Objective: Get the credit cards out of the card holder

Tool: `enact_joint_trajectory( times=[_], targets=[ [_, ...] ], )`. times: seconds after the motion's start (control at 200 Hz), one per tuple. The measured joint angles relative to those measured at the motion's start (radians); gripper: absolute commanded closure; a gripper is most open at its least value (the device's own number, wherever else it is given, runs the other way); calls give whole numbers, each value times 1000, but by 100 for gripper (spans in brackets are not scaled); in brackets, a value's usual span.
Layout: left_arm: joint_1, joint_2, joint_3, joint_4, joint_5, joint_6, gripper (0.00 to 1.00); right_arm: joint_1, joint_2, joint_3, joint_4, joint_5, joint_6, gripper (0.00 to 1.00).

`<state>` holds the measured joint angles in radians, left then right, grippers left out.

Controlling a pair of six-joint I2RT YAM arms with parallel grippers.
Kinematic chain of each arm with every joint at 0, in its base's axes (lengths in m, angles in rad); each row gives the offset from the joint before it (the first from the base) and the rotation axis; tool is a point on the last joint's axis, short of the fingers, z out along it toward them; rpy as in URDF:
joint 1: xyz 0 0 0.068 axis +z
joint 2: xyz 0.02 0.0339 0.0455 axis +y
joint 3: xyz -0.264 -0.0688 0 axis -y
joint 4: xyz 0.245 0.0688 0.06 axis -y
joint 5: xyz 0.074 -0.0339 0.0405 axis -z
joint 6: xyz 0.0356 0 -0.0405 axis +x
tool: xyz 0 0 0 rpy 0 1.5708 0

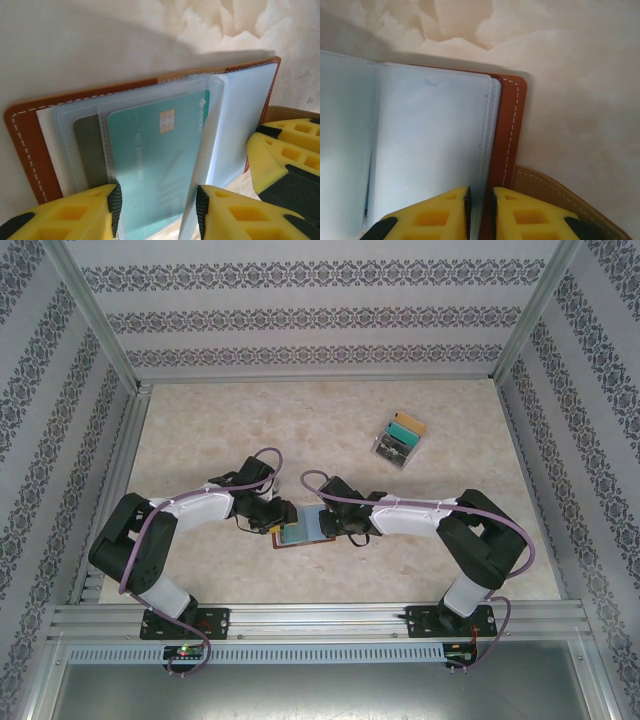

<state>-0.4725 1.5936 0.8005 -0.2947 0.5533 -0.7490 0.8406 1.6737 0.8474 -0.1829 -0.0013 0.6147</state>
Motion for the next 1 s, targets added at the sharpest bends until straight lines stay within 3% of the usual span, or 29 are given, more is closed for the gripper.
enact_joint_trajectory(
  times=[0.749,0.999],
  targets=[
    [-25,6,4,127,121,-23,45,1,6,-6,39,-14,28,76],
    [-59,45,69,178,158,-38,46,-39,-94,-108,83,-42,72,75]
  ],
)
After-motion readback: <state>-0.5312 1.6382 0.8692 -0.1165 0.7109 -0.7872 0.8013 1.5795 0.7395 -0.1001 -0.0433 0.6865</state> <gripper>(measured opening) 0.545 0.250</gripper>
